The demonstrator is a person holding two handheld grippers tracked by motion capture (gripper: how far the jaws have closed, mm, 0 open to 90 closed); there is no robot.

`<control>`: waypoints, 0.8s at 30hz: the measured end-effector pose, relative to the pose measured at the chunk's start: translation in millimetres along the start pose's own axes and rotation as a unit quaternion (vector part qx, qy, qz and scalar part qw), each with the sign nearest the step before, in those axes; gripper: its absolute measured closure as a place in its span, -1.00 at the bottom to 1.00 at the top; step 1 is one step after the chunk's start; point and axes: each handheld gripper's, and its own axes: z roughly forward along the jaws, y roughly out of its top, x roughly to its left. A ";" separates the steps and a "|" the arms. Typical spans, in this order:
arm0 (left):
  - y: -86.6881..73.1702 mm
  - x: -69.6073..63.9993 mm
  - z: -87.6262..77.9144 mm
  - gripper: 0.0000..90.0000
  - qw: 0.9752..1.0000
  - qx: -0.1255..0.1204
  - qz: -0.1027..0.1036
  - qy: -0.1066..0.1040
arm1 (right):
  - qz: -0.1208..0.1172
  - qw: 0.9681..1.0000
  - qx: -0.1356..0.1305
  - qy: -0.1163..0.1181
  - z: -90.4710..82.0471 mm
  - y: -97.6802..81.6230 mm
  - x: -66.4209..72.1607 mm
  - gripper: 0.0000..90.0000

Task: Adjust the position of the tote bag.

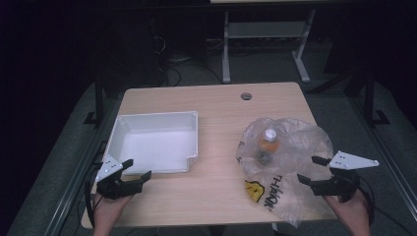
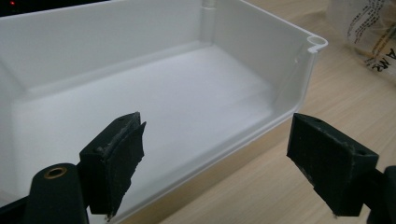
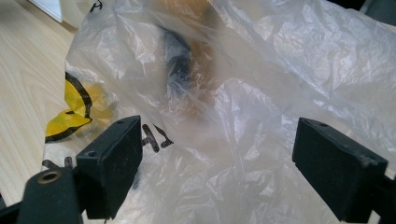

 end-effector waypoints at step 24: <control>20.2 -8.0 -3.2 -0.56 0.996 -0.006 0.045 -0.072 | -0.001 0.999 -0.029 0.017 -8.1 1.4 -2.0 -0.67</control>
